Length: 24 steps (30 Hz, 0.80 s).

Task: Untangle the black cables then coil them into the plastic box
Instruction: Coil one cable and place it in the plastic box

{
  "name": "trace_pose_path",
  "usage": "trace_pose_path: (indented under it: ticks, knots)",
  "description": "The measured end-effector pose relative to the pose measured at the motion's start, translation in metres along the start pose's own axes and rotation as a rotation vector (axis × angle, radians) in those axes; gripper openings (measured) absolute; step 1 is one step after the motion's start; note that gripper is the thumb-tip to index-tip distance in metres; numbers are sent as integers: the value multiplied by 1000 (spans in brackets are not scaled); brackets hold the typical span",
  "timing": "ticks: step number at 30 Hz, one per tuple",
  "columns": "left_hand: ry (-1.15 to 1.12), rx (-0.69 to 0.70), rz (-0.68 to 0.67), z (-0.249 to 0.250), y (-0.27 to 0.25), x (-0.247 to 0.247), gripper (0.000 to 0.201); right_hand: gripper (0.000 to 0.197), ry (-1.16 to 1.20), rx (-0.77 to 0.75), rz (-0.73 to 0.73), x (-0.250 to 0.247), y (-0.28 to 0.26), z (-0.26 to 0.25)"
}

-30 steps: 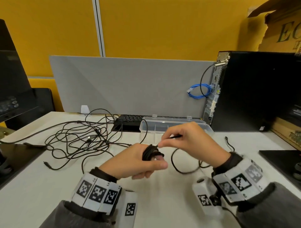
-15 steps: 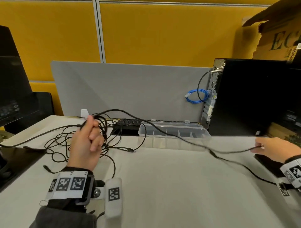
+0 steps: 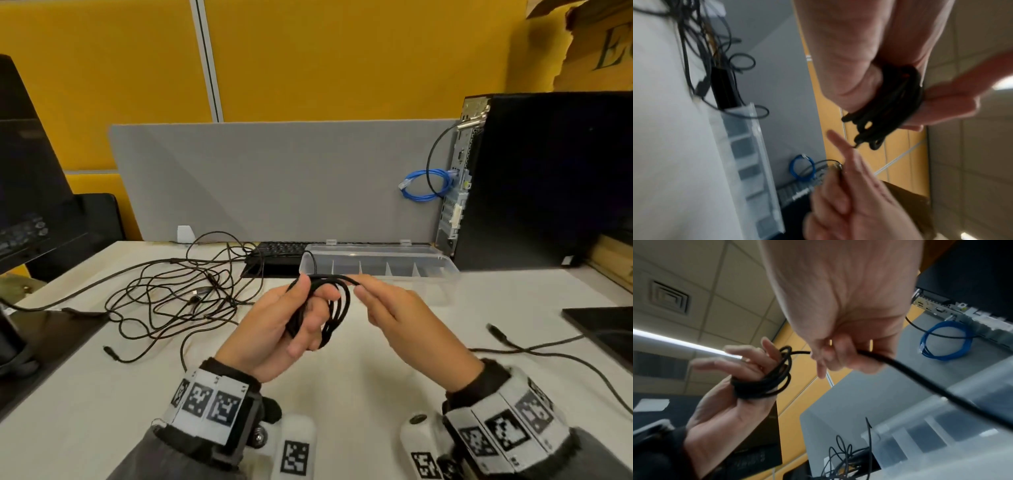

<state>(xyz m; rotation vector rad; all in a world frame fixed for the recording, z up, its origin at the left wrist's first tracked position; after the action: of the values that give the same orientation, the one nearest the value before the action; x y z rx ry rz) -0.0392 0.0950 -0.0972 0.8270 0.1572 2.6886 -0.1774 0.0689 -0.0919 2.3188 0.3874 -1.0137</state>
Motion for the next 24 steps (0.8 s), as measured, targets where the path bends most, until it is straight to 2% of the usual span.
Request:
trace_pose_path:
  ticks: [2, 6, 8, 9, 10, 12, 14, 16, 18, 19, 20, 22, 24]
  knots:
    - [-113, 35, -13, 0, 0, 4, 35, 21, 12, 1, -154, 10, -5, -3]
    - [-230, 186, 92, 5, 9, -6, 41, 28, -2, -21, -538, 28, -19, -15]
    - [-147, 216, 163, 7, 11, -13, 41, 33, 6, -49, -666, 33, -28, -21]
    - [-25, 200, 214, 6, 12, -18, 41, 31, 12, -81, -676, 33, -31, -25]
    - [141, 160, 254, 4, 12, -21, 43, 28, 19, -122, -632, 31, -31, -27]
    - [429, -12, 236, -2, 9, -23, 51, 20, 35, -184, -385, 19, -26, -28]
    - [589, -241, 31, -12, 4, -16, 59, 12, 73, -196, -39, -4, -19, -18]
    - [596, -341, -192, -19, -4, -3, 46, 5, 86, -160, 220, -23, -16, -5]
    - [414, -346, -323, -20, -10, 10, 38, 11, -4, -79, 303, -27, -14, 9]
    - [288, -320, -333, -19, -9, 15, 38, 15, -26, -37, 235, -22, -12, 15]
    - [162, -266, -285, -16, -8, 17, 40, 16, -21, -1, 102, -15, -11, 19]
    - [-101, -119, -80, -7, -1, 16, 39, 20, -43, 21, -223, 2, -13, 20]
    - [-194, 89, 61, 4, 4, 7, 41, 24, -63, 14, -489, 16, -20, 13]
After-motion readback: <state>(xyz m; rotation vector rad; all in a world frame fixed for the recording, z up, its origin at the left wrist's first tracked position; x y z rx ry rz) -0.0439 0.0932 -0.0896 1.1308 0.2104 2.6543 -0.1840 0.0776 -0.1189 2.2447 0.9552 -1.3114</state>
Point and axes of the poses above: each hand's wrist, its own y-axis towards the middle knuckle, its own x-axis out of the palm, z = x × y, the point moved 4 cm from there along y, towards the middle knuckle, and after that the axes turned 8 degrees about -y, right-handed, at the moved point
